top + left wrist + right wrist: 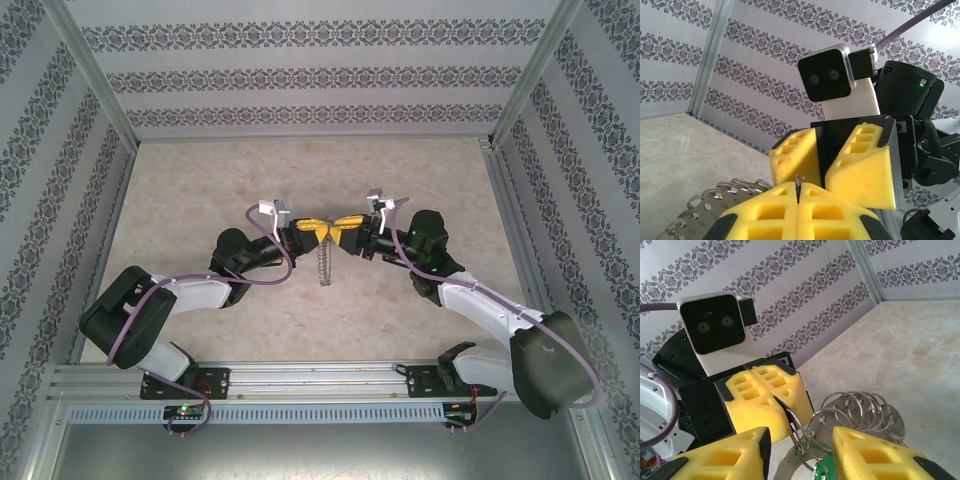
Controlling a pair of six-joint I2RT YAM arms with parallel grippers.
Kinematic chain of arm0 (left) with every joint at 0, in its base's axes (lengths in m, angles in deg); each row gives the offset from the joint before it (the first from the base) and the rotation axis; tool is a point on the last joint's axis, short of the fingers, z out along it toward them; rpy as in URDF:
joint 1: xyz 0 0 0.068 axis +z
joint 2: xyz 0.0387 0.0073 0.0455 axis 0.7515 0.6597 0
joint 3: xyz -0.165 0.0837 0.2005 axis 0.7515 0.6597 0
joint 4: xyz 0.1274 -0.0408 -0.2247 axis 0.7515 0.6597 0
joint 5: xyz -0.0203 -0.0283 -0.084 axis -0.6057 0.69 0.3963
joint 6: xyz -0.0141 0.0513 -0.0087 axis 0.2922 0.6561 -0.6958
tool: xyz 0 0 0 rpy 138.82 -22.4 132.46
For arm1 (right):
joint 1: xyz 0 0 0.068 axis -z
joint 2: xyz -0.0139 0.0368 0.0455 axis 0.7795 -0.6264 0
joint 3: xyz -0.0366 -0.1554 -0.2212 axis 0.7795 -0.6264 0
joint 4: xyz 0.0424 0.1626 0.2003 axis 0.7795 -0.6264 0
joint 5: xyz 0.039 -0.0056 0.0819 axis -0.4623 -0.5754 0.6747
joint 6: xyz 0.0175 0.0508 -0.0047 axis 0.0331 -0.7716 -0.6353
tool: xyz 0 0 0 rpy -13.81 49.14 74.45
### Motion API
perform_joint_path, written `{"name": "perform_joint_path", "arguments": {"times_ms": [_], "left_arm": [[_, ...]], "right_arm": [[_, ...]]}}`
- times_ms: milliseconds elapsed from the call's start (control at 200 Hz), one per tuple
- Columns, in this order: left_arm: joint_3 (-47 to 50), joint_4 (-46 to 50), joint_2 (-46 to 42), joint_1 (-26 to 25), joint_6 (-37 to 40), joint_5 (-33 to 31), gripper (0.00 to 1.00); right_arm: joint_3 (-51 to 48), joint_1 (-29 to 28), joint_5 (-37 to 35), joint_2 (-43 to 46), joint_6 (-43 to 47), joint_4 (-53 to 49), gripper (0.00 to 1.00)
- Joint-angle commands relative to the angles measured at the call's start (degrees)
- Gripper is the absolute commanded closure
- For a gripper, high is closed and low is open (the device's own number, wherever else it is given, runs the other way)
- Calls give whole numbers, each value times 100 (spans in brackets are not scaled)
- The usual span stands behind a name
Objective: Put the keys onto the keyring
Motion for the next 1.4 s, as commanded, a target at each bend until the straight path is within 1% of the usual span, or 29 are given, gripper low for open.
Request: {"name": "perform_joint_path", "arguments": {"times_ms": [0, 60, 210, 540, 655, 874, 929, 1014, 1079, 1149, 1234, 1329, 1394], "left_arm": [[-170, -701, -16, 45, -158, 98, 100], [-171, -704, -3, 45, -160, 89, 100], [-214, -699, 34, 45, -164, 95, 100], [-232, -699, 67, 46, -200, 107, 100], [-235, -702, 75, 45, -202, 100, 100], [-256, -598, 46, 81, -155, 106, 100], [-264, -520, 1, 140, -158, 151, 92], [-266, -334, -129, 285, -167, 239, 84], [-270, -94, -278, 418, -120, 292, 76], [-302, 296, -472, 563, -14, 396, 71], [-448, 992, -708, 732, 142, 623, 64], [-758, 2154, -908, 890, 482, 865, 60], [-1003, 2985, -1011, 953, 877, 994, 58]], "right_arm": [[-10, 53, 239, -87, -167, 543, 61], [7, 43, 289, -138, -223, 636, 62], [27, 34, 328, -274, -316, 808, 66], [42, 18, 333, -315, -359, 899, 92], [43, 18, 328, -320, -365, 899, 100], [101, 60, 265, -293, -182, 627, 100], [136, 84, 275, -281, -89, 511, 100], [228, 141, 251, -249, 163, 234, 100], [364, 185, 225, -222, 480, -271, 100], [583, 202, 166, -179, 932, -939, 100], [932, 240, 152, -173, 1552, -1737, 100], [1496, 254, 151, -284, 2293, -2854, 100], [1916, 264, 152, -431, 2746, -3524, 100]]}}
